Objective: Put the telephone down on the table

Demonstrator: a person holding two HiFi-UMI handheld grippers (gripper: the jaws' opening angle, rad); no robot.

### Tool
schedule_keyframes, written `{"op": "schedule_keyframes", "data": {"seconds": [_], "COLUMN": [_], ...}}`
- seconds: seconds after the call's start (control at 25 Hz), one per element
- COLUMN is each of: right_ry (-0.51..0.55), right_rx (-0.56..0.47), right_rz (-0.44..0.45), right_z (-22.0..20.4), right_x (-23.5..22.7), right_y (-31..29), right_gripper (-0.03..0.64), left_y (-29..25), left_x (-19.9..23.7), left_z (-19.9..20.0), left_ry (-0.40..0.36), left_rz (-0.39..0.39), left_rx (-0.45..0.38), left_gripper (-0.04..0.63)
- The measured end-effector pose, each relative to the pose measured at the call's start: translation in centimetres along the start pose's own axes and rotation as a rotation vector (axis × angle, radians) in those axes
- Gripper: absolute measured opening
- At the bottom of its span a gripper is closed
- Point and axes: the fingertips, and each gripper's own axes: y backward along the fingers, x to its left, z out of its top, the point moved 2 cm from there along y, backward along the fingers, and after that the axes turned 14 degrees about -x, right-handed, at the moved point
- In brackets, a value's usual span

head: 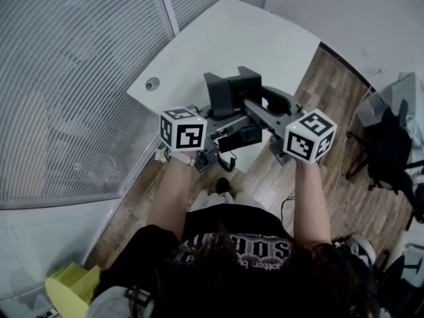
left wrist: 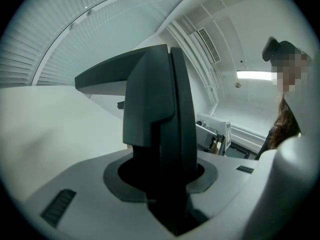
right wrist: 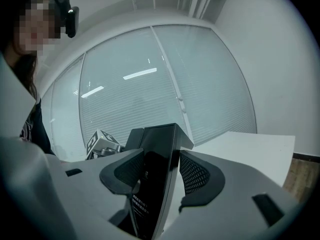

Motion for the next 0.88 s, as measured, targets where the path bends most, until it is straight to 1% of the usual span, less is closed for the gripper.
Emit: {"op": "schedule_keyframes", "data": {"seconds": [0.56, 0.88], "right_ry": [0.023, 0.013], "right_rx": [-0.007, 0.0], "right_rz": [-0.024, -0.017], "right_z": [-0.06, -0.36], "right_x": [-0.03, -0.15], "right_y": [-0.01, -0.18], "right_gripper": [0.224, 0.224], "left_y": [-0.11, -0.03], "left_x": [0.1, 0.35], "left_z": [-0.05, -0.21], "left_ry": [0.005, 0.001], "left_rz": [-0.023, -0.001], "left_rx": [-0.02, -0.022], "left_gripper": [0.158, 0.158]}}
